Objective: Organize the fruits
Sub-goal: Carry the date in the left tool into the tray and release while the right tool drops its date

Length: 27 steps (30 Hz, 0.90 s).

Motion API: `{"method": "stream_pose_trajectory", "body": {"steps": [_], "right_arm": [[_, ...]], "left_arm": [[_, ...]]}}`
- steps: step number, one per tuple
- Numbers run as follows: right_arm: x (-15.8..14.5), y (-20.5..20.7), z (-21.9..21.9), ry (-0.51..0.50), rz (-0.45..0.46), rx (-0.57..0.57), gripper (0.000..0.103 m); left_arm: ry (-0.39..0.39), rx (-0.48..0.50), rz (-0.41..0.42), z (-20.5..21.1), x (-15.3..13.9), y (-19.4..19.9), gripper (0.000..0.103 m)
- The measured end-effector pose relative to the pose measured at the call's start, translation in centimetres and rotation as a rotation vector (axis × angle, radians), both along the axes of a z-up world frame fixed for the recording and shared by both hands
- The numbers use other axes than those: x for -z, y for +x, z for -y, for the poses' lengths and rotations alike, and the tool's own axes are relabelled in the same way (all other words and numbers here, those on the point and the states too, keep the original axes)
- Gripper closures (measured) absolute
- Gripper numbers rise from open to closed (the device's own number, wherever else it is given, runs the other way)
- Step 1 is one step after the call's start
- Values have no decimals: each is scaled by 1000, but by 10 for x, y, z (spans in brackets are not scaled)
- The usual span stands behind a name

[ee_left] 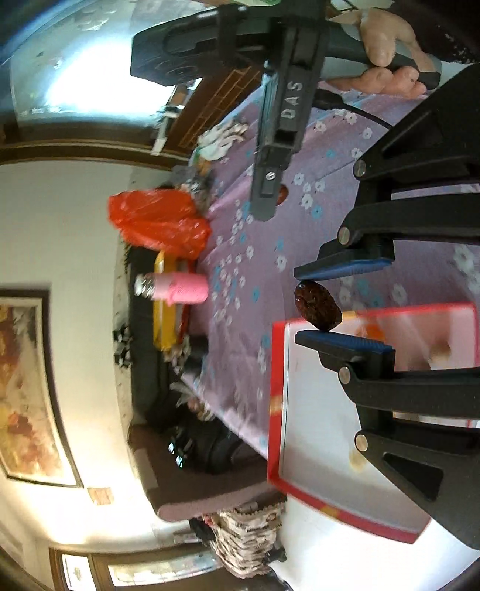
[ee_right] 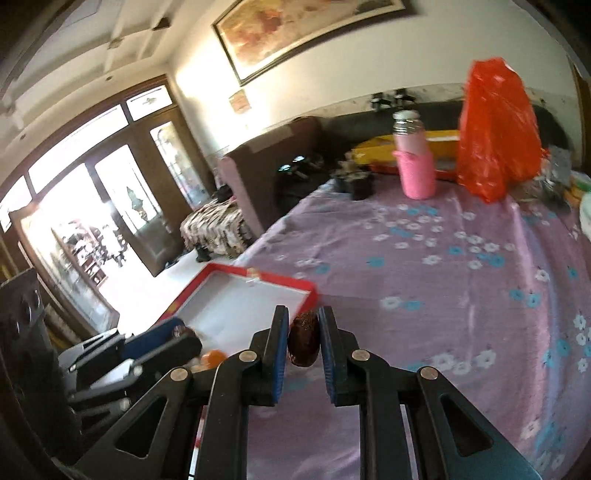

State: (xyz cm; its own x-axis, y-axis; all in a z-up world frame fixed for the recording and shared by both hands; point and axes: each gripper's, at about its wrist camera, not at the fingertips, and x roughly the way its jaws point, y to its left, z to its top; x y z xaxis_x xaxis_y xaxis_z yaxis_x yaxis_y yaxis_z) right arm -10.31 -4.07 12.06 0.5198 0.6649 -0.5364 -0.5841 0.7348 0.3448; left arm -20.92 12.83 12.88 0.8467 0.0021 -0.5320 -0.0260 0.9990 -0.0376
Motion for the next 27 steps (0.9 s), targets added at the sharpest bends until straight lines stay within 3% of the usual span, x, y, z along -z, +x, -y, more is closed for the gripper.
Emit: {"method": "stream_pose_trajectory", "body": {"steps": [14,22,27], "right_arm": [[-8,-62,-86,-63,52,-159,86],[-11,-75,-116,-81,75,-212,86],[-6,-78,-134,-100,68,-238,86]], "left_arm": [[-31,-180,73,-81,-7,-43,78],[-27,-249,111,-107,-10,-54,78],[-39,-281,92,-123,2,-48,78]]}}
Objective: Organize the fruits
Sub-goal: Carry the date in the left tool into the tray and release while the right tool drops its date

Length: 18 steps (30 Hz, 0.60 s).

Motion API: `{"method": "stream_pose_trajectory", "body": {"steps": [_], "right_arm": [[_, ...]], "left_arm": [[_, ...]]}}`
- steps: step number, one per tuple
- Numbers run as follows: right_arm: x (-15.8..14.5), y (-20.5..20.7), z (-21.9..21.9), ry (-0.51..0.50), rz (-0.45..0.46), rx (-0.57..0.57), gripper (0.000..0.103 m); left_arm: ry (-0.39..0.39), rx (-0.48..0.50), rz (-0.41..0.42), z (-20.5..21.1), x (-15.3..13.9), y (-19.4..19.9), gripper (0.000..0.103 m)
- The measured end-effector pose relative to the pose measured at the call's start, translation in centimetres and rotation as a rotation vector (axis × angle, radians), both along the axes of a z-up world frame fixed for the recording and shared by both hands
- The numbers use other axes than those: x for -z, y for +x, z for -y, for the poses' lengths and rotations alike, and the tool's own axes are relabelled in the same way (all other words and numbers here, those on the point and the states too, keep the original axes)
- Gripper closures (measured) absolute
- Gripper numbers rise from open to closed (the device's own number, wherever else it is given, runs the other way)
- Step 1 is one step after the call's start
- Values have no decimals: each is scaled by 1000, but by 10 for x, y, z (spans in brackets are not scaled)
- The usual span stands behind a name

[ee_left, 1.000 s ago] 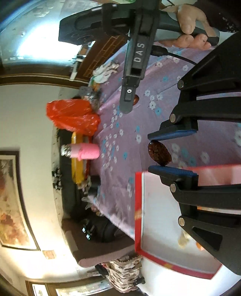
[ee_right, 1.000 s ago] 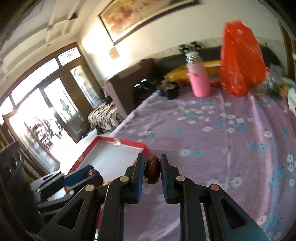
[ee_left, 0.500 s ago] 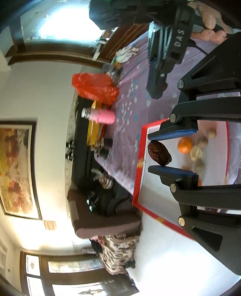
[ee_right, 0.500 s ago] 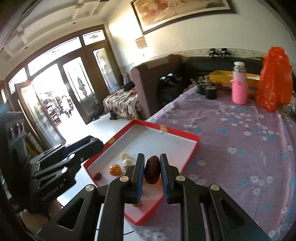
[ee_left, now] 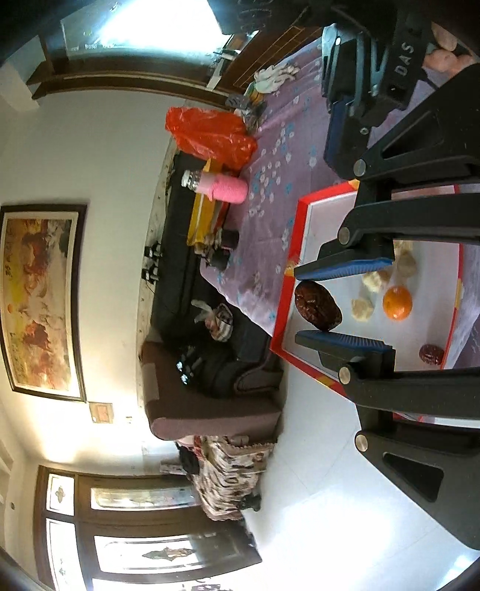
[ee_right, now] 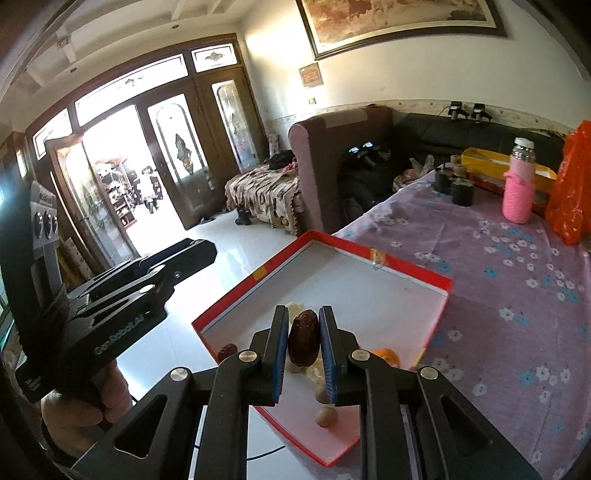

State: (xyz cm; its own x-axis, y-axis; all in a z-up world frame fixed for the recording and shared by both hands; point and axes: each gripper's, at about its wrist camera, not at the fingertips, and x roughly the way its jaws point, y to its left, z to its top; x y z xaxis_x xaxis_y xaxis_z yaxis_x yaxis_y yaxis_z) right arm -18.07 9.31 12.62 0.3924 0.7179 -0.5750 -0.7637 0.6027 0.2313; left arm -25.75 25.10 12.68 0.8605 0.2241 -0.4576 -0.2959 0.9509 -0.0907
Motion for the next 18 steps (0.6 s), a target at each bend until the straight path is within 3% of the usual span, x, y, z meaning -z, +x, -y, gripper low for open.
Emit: {"method": "stream_pose_trajectory", "body": {"steps": [18], "right_arm": [[32,1,-39,-50,-48,-42,86]], "left_arm": [[-23,-52,-73,-27,30,10,78]]}}
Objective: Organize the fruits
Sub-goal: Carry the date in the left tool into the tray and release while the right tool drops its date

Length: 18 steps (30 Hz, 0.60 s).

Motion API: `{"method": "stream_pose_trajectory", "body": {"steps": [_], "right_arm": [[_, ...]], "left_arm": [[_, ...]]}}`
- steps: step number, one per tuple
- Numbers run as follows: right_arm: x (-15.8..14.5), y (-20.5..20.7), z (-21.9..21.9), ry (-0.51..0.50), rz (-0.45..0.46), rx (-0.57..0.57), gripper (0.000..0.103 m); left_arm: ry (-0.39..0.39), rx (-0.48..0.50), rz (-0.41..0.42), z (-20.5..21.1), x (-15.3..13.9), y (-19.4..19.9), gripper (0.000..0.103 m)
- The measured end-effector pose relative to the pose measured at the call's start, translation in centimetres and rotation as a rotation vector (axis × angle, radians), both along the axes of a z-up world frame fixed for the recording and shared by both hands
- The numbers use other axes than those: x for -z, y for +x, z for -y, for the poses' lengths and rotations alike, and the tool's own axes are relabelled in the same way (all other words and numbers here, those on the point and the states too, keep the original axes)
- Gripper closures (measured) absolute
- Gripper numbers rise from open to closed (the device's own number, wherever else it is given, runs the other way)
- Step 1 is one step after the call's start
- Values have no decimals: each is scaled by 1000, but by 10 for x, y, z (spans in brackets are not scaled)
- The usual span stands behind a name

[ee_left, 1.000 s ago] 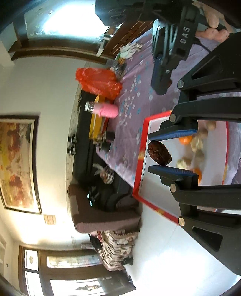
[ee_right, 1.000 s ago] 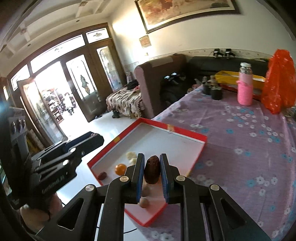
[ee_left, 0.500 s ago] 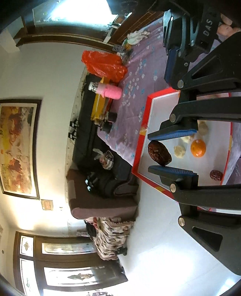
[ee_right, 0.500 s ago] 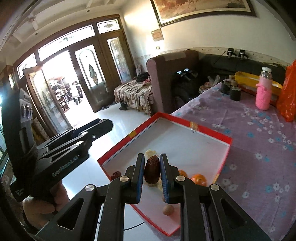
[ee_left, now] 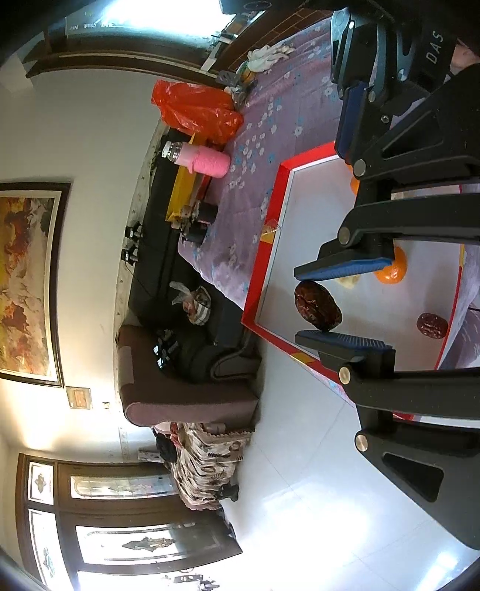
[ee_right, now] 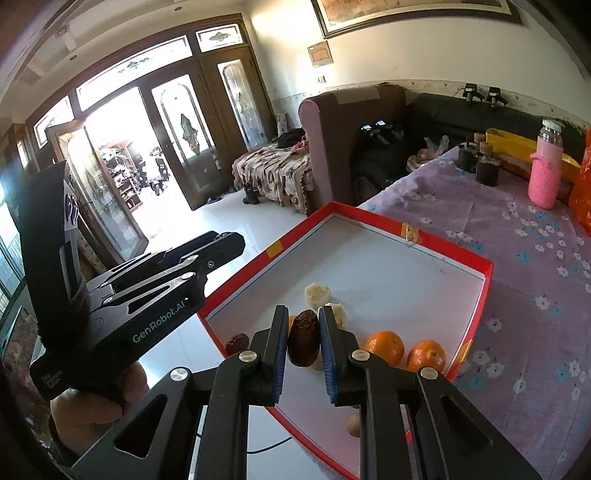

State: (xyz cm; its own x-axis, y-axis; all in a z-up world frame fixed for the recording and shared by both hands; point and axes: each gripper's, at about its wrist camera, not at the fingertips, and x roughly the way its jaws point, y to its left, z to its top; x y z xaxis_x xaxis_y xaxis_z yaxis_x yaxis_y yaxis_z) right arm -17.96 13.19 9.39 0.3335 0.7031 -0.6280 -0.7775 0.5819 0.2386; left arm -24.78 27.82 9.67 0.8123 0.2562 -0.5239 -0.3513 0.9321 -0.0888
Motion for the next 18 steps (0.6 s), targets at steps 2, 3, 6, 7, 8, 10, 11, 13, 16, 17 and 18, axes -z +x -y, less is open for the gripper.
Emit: {"method": "stream_pose_trajectory", "body": {"steps": [2,3,6,7,8,10,11,13,16,17,18], "right_arm": [[2,2,-2,-2,-8,2,86],[4,3,-3,-4,-12,4,86],[8,5,-7,-12,-19,8,86],[9,7,-8,-14,-22,11,86],[11,8,-9,-17,-25,16,86],[16,12,-10,-24,-30,26,86],[17,14,-10,-26,-31,30,86],[23,19,-11,-34,-34,47,86],[30,26,-9,-47,-33,69,86],[33,28,-9,-50,-39,77,86],[37,31,-7,-52,-46,84,86]], "left_arm": [[-3,0,-3,-1,2,0,78],[-4,1,-6,-2,3,1,78],[-7,4,-13,-3,5,5,78],[-9,5,-15,-4,6,6,78],[-11,6,-17,-4,7,7,78],[-14,8,-23,-5,9,9,78],[-15,8,-25,-5,11,10,78],[-20,13,-33,-5,14,14,78],[-20,18,-49,-5,19,20,78],[-21,22,-59,-4,23,22,78],[-22,25,-66,-4,25,25,78]]}}
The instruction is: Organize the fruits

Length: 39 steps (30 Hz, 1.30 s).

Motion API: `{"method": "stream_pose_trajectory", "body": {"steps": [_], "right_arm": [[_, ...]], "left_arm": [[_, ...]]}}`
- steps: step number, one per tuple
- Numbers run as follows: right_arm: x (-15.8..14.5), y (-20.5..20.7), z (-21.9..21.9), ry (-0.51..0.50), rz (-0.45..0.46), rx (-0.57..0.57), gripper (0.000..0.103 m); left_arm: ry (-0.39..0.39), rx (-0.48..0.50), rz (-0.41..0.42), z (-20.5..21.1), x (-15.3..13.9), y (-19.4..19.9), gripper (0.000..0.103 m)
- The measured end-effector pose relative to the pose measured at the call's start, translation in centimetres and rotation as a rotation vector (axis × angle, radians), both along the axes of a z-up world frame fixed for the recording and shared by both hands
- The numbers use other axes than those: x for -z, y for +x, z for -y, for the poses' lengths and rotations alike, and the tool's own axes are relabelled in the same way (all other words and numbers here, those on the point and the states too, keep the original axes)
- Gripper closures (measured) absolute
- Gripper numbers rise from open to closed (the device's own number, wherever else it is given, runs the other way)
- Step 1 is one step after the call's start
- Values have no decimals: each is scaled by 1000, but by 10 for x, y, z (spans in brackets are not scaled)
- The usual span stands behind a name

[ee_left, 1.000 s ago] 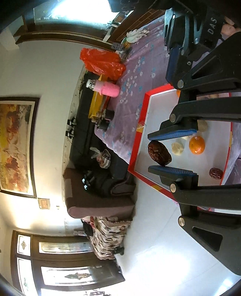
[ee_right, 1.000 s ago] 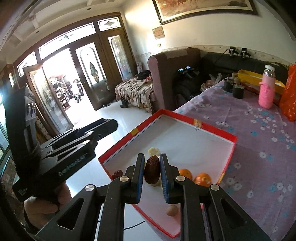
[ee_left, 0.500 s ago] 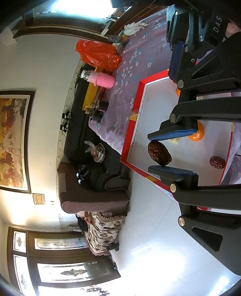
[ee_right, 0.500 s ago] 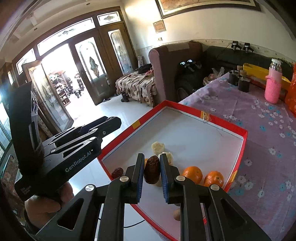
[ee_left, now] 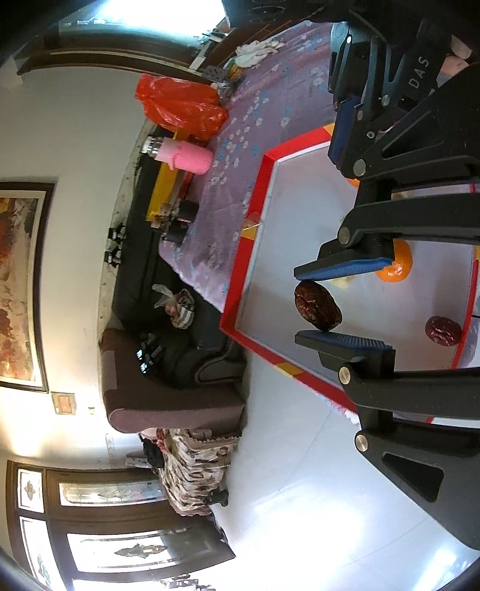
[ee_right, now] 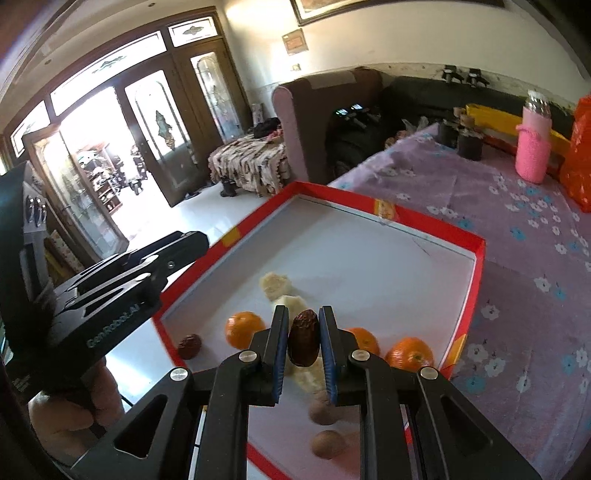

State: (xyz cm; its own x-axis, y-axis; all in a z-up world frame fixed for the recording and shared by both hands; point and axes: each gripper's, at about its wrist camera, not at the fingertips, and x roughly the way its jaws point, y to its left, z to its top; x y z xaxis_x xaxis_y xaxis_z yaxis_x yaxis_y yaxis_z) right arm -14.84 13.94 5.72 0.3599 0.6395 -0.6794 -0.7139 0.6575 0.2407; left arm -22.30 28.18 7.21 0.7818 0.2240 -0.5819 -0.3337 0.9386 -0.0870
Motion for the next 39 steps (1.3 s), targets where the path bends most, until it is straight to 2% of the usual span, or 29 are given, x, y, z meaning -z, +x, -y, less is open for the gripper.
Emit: {"method": "stream_pose_trajectory", "body": {"steps": [5,7,9,10,11,14,16,20,25,30,33,34,39], "right_arm": [[11,9,1,-13,-21,21,85],[11,11,0,-10,-11,28,78],[8,12,3,4,-4,30,67],[4,12,8,27,6,44,63],[1,12,11,38,15,57,62],[-9,13,27,81,25,90,58],[-15,11,39,95,41,119,51],[-23,-1,50,77,83,117,50],[-37,-30,65,65,140,98,40],[-54,-57,85,93,174,89,37],[-63,-76,97,117,185,84,35],[-65,-82,100,130,183,79,32],[-77,-117,113,150,219,60,29]], "left_arm": [[-9,12,-50,5,14,14,77],[-13,-5,-65,6,16,17,73],[-7,-25,-59,6,14,16,53],[8,-40,-51,7,11,14,35],[20,-52,-47,7,10,13,22],[80,-76,-22,14,1,4,20],[112,-76,-23,21,-4,0,19],[161,-98,-37,36,-18,-8,18],[242,-178,-29,50,-39,-32,16],[226,-207,32,60,-63,-65,13],[213,-210,84,68,-78,-88,7],[209,-205,105,71,-82,-95,1],[209,-201,205,92,-104,-132,0]]}}
